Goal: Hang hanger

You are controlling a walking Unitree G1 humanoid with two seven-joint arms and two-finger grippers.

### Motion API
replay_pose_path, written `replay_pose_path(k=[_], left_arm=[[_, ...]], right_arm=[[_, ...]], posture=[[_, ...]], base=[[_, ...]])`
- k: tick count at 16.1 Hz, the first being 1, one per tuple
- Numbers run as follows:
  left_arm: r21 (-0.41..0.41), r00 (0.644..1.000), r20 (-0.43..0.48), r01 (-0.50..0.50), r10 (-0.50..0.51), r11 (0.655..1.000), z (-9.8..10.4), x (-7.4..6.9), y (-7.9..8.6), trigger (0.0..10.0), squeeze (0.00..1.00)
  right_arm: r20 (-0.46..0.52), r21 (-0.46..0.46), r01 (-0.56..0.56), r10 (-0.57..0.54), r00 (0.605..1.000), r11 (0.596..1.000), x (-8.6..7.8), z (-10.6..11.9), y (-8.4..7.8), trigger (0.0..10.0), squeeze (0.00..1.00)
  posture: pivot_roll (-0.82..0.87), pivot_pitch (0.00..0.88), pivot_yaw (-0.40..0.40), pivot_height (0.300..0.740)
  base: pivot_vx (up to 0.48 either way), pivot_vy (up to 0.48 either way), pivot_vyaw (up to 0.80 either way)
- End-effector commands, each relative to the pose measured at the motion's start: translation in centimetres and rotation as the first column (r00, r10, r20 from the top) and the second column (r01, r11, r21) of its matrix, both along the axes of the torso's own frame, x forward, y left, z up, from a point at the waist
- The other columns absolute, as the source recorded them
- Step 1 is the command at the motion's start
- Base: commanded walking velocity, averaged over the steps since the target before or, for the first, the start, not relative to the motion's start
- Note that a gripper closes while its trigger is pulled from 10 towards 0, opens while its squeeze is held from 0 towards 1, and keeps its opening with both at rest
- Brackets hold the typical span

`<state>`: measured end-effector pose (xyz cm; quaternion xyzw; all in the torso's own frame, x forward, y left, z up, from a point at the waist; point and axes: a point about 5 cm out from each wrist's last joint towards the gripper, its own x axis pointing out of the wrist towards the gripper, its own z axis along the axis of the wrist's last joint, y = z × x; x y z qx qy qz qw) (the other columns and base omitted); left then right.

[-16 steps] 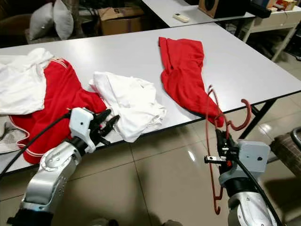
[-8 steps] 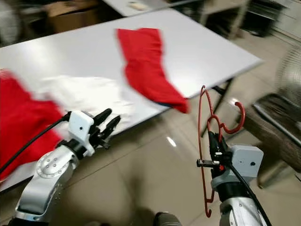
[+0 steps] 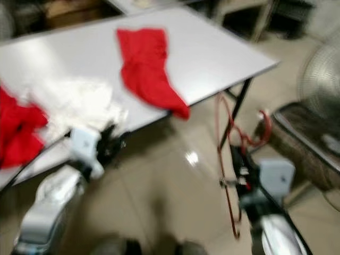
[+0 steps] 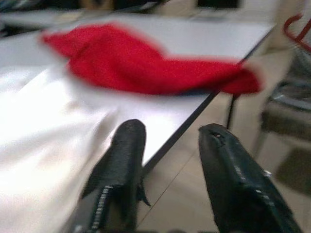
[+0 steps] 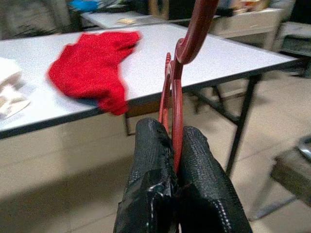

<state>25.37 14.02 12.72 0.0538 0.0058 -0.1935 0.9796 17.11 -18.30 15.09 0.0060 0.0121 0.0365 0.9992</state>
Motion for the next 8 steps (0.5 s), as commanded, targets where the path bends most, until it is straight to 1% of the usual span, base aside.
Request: replay_pose_path(k=[1,2,3,4,5,6,7,8], left_arm=[[0.048,0.998,0.053,-0.019,0.017,0.999,1.0,0.4,0.6,10.0,1.0],[0.128,0.999,0.028,-0.028,0.025,0.991,0.7,0.7,1.0,10.0,1.0],[0.182,0.999,0.022,-0.032,0.029,0.983,0.5,0.9,1.2,10.0,1.0],[0.258,0.999,0.019,-0.041,0.037,0.965,0.2,1.3,1.6,10.0,1.0],[0.299,0.999,0.021,-0.047,0.043,0.953,0.0,1.8,1.8,10.0,1.0],[0.326,0.999,0.0,-0.033,0.035,0.945,-0.4,2.4,1.6,10.0,0.04],[0.34,1.0,-0.02,-0.012,0.02,0.94,-0.7,2.6,1.3,10.0,0.0],[0.349,0.999,-0.037,0.001,0.013,0.937,-1.0,2.9,1.2,10.0,0.0]], right_arm=[[-0.017,0.006,-0.013,0.014,1.0,1.0,0.0,-0.3,0.0,10.0,0.0],[-0.017,0.006,-0.016,0.016,1.0,1.0,0.0,-0.4,0.0,10.0,0.0],[-0.017,0.007,-0.018,0.018,1.0,1.0,0.1,-0.4,0.1,10.0,0.0],[-0.016,0.006,-0.021,0.021,1.0,1.0,0.2,-0.4,0.1,10.0,0.0],[-0.015,0.003,-0.024,0.024,1.0,1.0,0.3,-0.4,0.2,10.0,0.0],[-0.011,-0.003,-0.024,0.024,1.0,1.0,0.4,-0.4,0.1,10.0,0.0],[-0.009,-0.008,-0.025,0.025,1.0,1.0,0.5,-0.4,0.1,10.0,0.0],[-0.009,-0.012,-0.027,0.027,1.0,1.0,0.6,-0.4,0.1,10.0,0.0]], posture=[[-0.13,0.122,0.021,0.74],[-0.13,0.119,0.024,0.74],[-0.13,0.114,0.03,0.74],[-0.13,0.11,0.036,0.74],[-0.13,0.107,0.041,0.74],[-0.13,0.102,0.047,0.74],[-0.14,0.099,0.05,0.74],[-0.14,0.097,0.052,0.74]], base=[[0.0,0.0,0.0],[0.0,0.0,0.0],[0.0,0.0,0.0],[0.0,0.0,0.0],[0.0,0.0,0.0],[0.0,0.0,0.0],[0.0,0.0,0.0],[0.0,0.0,0.0]])
